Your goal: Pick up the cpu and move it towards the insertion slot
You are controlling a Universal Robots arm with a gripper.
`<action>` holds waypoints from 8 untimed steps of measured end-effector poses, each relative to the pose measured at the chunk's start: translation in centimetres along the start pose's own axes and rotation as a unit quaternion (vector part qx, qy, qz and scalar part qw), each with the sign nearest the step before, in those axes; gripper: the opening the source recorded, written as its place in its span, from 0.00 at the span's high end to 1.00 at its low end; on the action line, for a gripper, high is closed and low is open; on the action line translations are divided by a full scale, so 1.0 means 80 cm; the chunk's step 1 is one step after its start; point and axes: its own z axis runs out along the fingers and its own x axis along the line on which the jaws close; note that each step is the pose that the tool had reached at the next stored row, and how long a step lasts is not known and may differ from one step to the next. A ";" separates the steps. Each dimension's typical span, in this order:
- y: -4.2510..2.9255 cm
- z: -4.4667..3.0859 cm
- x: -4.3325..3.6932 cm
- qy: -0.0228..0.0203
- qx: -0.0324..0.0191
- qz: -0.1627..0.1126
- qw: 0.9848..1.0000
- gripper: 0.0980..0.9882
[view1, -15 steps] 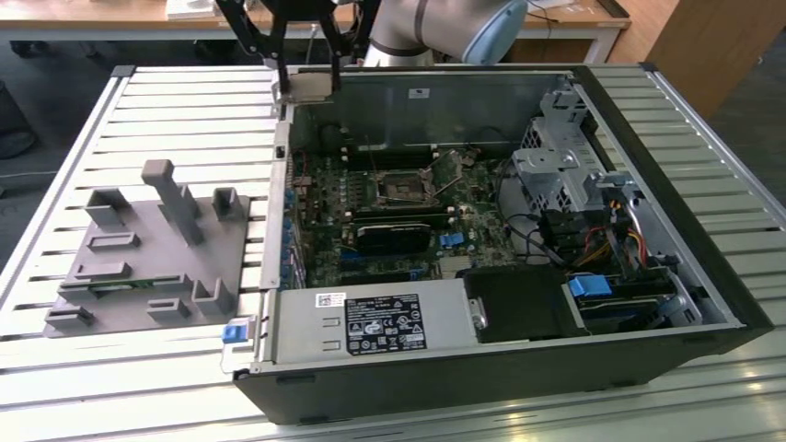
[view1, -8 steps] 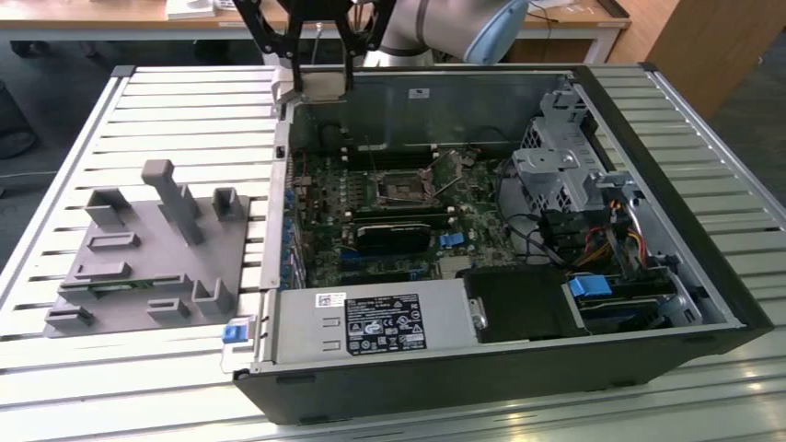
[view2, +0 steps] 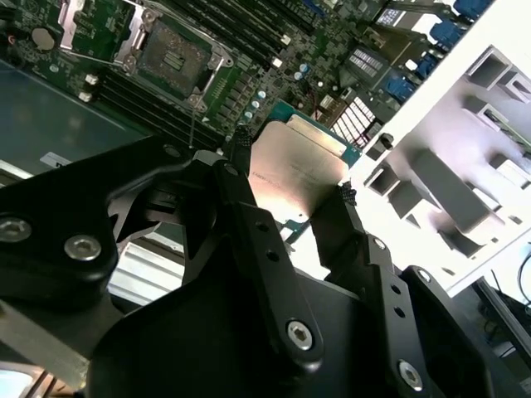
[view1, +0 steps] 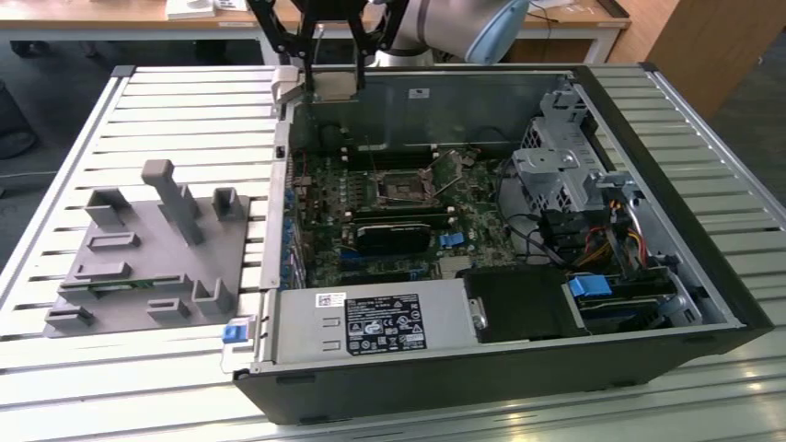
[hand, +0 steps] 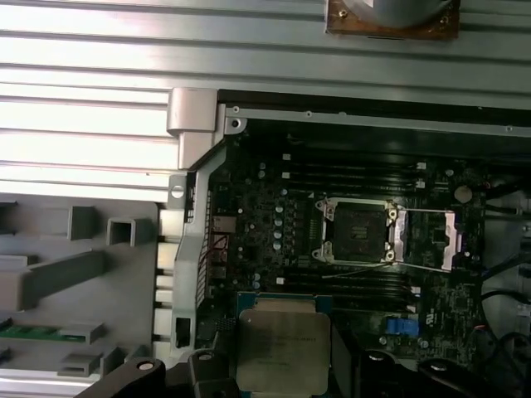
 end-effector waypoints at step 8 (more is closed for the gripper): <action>-0.0001 -0.0001 -0.014 0.000 0.000 0.000 1.000 0.50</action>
